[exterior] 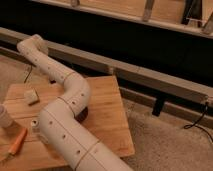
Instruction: Place the eraser in the ceramic cup
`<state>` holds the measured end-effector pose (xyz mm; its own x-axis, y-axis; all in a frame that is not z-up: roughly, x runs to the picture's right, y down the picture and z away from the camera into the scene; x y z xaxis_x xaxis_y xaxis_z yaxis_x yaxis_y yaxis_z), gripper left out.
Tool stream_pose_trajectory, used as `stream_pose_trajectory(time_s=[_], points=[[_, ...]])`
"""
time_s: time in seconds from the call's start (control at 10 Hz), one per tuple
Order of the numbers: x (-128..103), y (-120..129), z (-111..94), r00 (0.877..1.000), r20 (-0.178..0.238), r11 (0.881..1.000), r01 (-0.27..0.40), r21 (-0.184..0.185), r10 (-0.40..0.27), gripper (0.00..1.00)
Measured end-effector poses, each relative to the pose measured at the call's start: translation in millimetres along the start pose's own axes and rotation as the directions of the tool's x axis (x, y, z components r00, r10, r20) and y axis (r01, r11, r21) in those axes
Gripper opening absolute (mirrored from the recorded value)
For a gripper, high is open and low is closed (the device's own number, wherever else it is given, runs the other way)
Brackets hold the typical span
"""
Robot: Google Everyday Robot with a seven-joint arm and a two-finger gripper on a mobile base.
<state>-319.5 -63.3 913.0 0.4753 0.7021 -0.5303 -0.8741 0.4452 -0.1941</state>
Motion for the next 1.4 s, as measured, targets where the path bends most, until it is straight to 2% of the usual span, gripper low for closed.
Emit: stream_pose_trajectory(time_s=[0.9,1.0,1.4], points=[[-0.2,0.3,-0.5,1.0,0.001,1.0,0.0,0.0,0.0,0.0],[-1.6,2.9,-6.1,1.0,0.008,1.0,0.004,-0.011,-0.004,0.0],[-1.6,3.9,-7.3,1.0,0.008,1.0,0.006,-0.013,-0.006,0.0]])
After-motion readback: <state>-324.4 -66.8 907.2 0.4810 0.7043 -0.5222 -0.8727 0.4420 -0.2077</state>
